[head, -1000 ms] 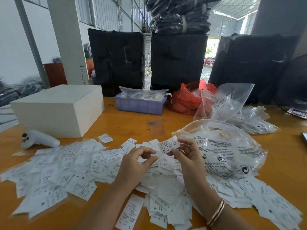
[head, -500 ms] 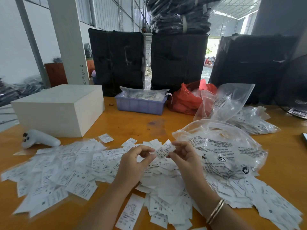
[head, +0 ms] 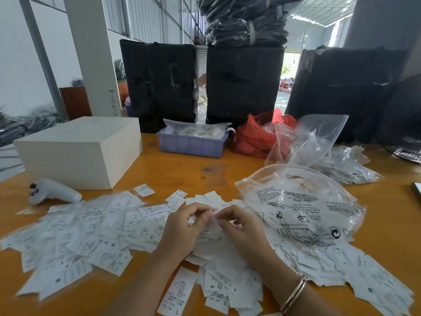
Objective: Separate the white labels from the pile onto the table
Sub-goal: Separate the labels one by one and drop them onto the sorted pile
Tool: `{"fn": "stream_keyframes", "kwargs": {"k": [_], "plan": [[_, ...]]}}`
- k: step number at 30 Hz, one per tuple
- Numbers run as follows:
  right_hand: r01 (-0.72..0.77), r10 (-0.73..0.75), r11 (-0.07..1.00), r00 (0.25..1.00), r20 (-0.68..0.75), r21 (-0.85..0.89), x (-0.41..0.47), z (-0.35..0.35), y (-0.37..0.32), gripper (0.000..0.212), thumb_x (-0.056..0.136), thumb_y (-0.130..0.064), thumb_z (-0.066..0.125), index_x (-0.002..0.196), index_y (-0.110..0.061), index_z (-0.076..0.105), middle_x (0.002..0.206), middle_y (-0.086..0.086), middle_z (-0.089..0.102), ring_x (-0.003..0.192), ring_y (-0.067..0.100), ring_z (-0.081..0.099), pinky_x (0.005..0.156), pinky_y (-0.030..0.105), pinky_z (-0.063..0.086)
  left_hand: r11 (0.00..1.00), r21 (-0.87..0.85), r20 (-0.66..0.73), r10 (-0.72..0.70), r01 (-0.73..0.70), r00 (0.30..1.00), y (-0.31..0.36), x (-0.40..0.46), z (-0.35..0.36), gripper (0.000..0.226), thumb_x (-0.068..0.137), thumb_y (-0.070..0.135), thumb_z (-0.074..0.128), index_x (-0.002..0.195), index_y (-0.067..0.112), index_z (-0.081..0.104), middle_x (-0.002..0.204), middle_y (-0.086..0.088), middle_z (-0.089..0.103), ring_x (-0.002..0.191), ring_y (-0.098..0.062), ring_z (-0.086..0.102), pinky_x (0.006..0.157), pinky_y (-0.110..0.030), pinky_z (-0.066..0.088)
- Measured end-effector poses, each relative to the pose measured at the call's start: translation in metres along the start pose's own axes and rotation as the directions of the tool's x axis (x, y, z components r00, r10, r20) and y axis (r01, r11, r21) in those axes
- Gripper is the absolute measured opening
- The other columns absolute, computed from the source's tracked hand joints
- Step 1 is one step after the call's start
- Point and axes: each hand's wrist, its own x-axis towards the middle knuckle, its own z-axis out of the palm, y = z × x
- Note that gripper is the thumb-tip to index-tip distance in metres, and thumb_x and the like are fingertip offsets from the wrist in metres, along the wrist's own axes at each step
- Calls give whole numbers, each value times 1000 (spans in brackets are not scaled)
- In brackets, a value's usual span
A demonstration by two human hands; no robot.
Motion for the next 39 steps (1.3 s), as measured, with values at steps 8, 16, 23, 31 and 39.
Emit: {"fn": "stream_keyframes", "kwargs": {"k": [8,16,23,31,39], "plan": [[66,-64,996,997,36,-60,-1,-5,-9,49,84,9,49,91,-38,62,97,-15,64,94,-7,55,80,5,38,996,86,-151,-25,38,988,2,1,-4,10,89,19,63,92,27,68,78,18,66,76,7,60,60,-5,46],[46,-214,935,863,-458,-352,34,-67,-12,29,87,6,52,94,-17,68,93,-5,64,77,1,57,75,9,44,904,362,-429,-56,228,902,-17,10,-30,13,89,20,64,101,16,68,98,1,65,72,-2,53,60,-12,38],[-367,280,449,924,-262,-815,49,-116,29,33,95,-21,47,124,-11,56,127,10,57,116,28,50,93,37,40,606,658,-407,-213,447,888,-23,8,-32,22,87,33,64,108,39,62,130,4,49,122,-21,36,94,-40,29],[-353,196,427,935,-296,-833,47,-115,39,22,90,-10,49,95,-13,70,99,6,67,89,25,59,77,32,45,743,659,-255,72,118,964,-13,6,-16,18,80,13,72,86,30,69,109,6,62,113,-22,43,83,-37,23],[-323,-51,535,910,-412,-781,44,-114,28,17,93,-21,54,93,-19,71,92,0,71,91,22,59,79,34,31,824,567,-105,68,3,992,-11,3,-7,16,84,16,68,85,33,69,102,19,59,111,-13,43,84,-31,20]]}}
